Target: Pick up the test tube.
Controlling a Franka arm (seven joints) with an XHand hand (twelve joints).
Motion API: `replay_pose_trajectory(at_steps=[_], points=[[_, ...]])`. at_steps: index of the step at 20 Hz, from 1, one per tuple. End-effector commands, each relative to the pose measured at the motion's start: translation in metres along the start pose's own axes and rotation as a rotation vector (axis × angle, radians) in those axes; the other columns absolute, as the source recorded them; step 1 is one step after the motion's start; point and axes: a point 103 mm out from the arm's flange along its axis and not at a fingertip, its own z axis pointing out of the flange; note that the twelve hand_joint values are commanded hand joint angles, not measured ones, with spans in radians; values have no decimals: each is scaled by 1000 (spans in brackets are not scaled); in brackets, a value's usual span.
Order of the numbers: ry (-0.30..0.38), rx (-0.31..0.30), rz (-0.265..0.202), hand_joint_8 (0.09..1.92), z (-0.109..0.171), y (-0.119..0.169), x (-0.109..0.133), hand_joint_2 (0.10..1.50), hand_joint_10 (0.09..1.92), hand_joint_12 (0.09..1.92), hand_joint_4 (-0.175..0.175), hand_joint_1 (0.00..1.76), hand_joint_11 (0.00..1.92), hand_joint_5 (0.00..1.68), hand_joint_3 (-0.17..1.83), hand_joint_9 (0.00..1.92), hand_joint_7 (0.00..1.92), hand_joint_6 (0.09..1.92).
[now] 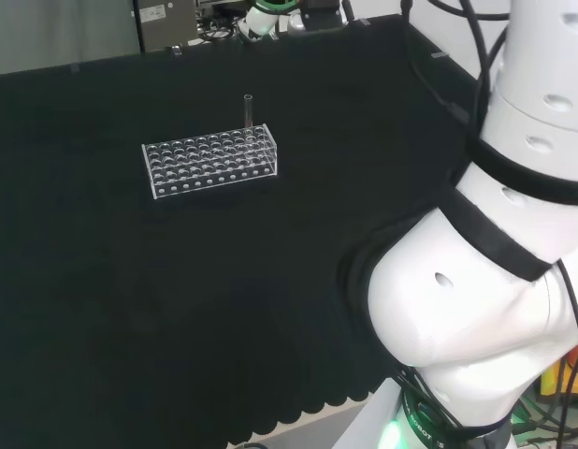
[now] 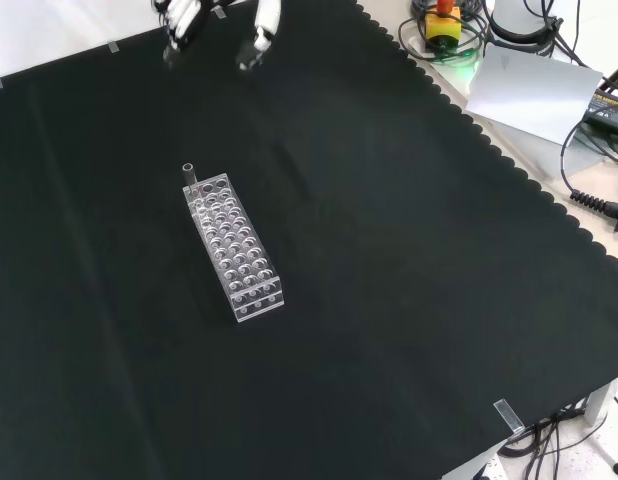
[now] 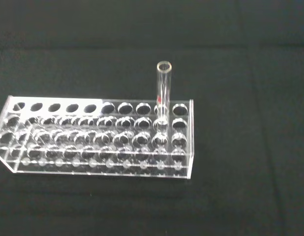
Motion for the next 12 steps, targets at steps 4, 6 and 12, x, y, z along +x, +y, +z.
replay_pose_trajectory(at_steps=[4, 6, 12], points=[[-21, 120, 15, 878, 61, 63, 6, 784, 870, 1555, -152, 686, 91, 496, 495, 425, 514, 151], [-25, 131, 14, 878, 69, 74, 8, 780, 869, 1554, -152, 705, 96, 495, 493, 428, 518, 156], [-65, 161, 14, 882, 89, 100, 14, 757, 865, 1548, -149, 815, 106, 490, 487, 440, 533, 176]])
